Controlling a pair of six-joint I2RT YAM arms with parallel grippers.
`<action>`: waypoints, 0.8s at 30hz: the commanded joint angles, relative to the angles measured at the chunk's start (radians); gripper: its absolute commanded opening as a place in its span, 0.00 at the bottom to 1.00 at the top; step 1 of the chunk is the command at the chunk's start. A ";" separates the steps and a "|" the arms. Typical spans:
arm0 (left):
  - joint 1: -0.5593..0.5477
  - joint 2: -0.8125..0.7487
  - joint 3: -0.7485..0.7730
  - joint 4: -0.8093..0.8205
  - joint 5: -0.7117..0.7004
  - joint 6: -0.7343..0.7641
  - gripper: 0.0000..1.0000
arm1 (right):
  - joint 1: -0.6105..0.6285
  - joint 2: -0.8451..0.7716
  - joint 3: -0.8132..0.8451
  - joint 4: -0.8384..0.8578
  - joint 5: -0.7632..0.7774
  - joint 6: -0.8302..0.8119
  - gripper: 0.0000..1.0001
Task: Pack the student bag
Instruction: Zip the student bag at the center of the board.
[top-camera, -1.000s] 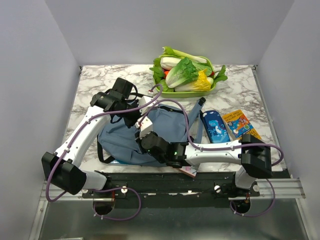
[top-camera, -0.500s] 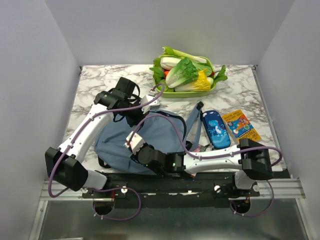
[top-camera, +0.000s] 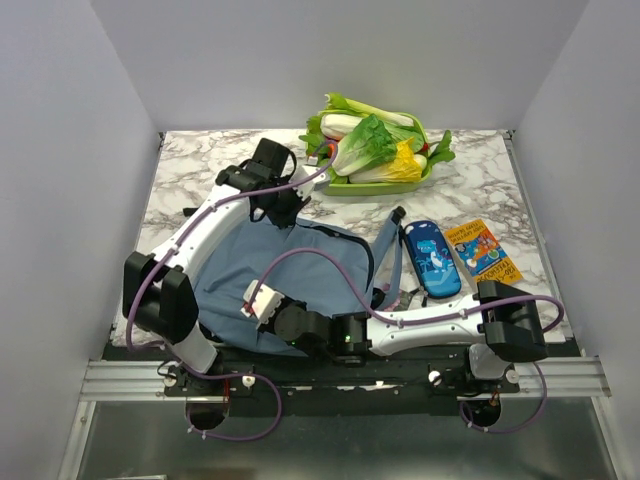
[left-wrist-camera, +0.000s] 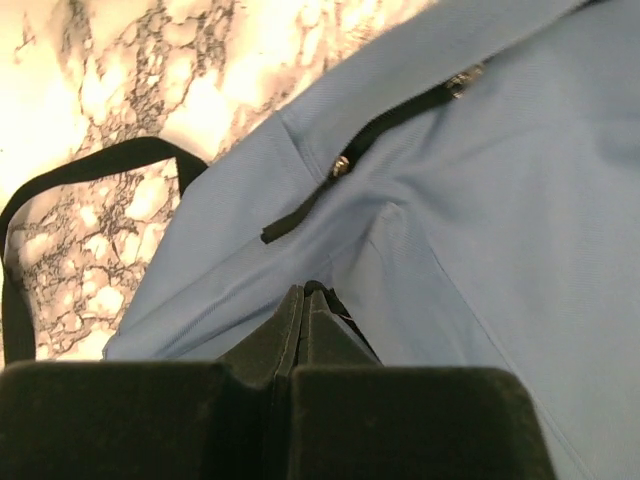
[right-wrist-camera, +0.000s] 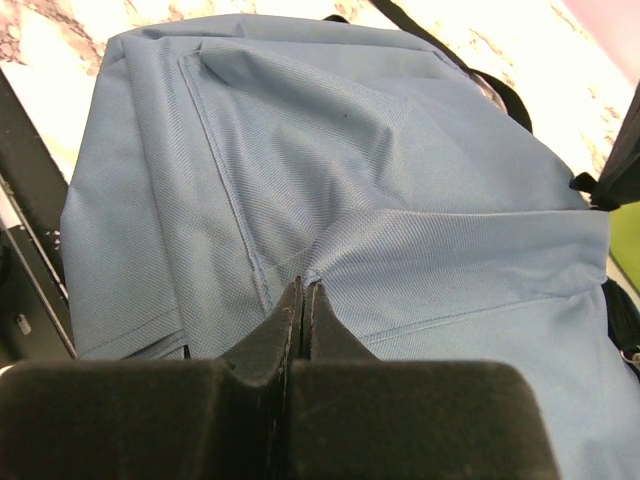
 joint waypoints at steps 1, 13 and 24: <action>0.009 0.066 0.106 0.214 -0.138 -0.108 0.00 | 0.034 -0.001 0.016 0.101 -0.027 -0.019 0.01; 0.025 -0.073 0.101 0.017 -0.060 -0.096 0.62 | -0.225 -0.338 -0.053 -0.023 -0.142 0.213 0.65; -0.027 -0.141 -0.105 -0.049 -0.002 -0.076 0.81 | -0.585 -0.389 -0.028 -0.419 -0.191 0.414 0.71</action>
